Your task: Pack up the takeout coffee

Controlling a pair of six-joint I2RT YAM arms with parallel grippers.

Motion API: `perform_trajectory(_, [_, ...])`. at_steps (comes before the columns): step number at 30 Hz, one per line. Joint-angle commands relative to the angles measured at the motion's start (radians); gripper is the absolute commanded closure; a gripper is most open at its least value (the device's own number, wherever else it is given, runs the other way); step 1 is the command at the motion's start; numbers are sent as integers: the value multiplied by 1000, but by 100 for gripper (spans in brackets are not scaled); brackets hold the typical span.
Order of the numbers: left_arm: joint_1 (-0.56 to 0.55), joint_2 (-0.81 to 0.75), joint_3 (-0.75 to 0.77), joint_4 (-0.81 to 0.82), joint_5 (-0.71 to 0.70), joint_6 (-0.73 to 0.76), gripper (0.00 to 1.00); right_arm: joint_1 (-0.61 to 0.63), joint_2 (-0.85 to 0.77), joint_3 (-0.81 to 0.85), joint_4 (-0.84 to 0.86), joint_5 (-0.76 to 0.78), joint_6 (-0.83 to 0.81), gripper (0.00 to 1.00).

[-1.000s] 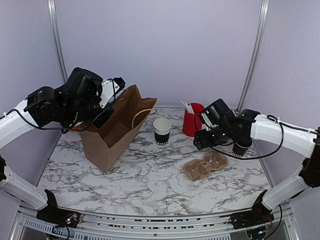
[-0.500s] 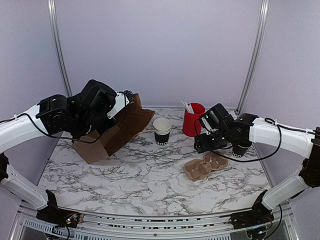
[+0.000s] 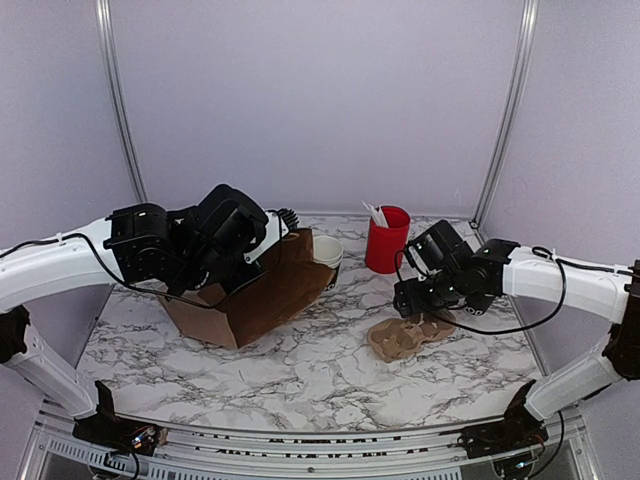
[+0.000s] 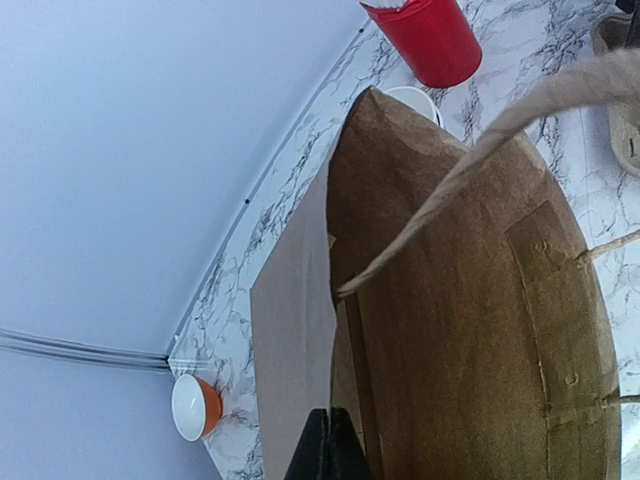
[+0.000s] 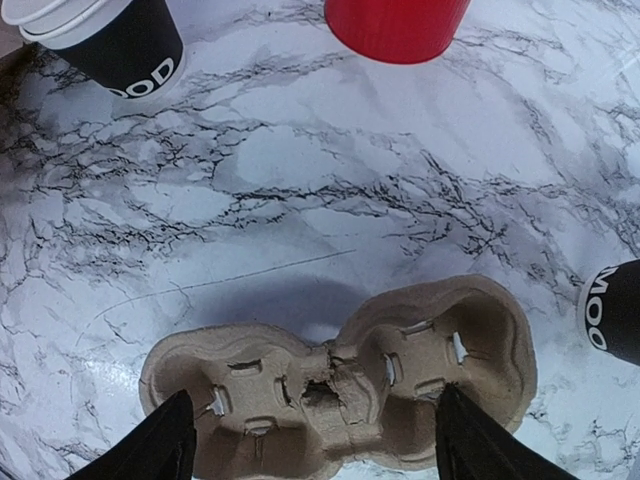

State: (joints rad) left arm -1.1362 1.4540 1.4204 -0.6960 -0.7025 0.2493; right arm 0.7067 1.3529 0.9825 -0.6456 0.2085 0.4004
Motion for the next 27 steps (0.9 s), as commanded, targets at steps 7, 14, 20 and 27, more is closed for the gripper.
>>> perform_trajectory(7, [1,-95,-19,57,159,-79,100,-26,16,-107,110,-56,-48,20])
perform_trajectory(14, [7,-108,-31,70,198,-79,100,-26,88,-147,129,-86,-81,20])
perform_trajectory(20, [12,-106,-33,72,209,-80,100,-19,115,-157,145,-119,-75,20])
perform_trajectory(27, [22,-100,-35,75,214,-77,100,42,144,-97,133,-161,-12,21])
